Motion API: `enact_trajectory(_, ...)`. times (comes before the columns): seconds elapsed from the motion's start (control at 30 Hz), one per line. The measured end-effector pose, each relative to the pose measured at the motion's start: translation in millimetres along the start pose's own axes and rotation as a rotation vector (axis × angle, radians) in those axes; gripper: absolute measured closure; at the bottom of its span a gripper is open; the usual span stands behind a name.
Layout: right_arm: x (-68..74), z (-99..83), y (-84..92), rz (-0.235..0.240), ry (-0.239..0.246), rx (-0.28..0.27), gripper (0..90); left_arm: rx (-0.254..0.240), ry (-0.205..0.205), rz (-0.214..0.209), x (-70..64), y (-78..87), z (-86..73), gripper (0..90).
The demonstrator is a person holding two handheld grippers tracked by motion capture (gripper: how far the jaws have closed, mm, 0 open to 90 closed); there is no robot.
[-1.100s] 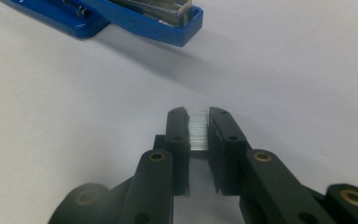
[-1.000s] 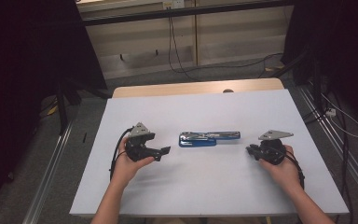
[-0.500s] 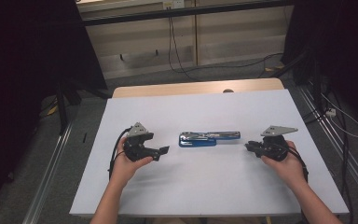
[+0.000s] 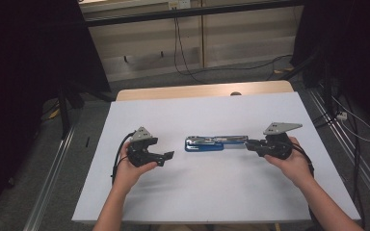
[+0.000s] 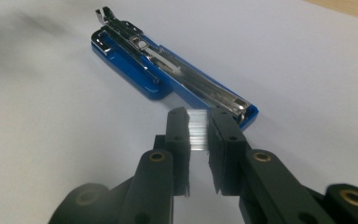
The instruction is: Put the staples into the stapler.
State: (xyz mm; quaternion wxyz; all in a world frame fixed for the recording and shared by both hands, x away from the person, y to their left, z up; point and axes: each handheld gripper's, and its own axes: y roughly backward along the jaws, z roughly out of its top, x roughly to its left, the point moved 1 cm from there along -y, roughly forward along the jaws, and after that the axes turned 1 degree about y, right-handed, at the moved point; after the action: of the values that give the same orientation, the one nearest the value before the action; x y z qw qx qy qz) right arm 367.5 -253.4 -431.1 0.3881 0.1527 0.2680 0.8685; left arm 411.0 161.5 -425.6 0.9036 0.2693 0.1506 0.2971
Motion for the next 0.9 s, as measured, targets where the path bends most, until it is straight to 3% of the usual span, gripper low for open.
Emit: enact_trajectory(0.9,-3.0,44.3,-28.3,0.12,0.097,-0.001,79.2,-0.003,0.019,-0.003,1.9,1.8,-1.8,11.3)
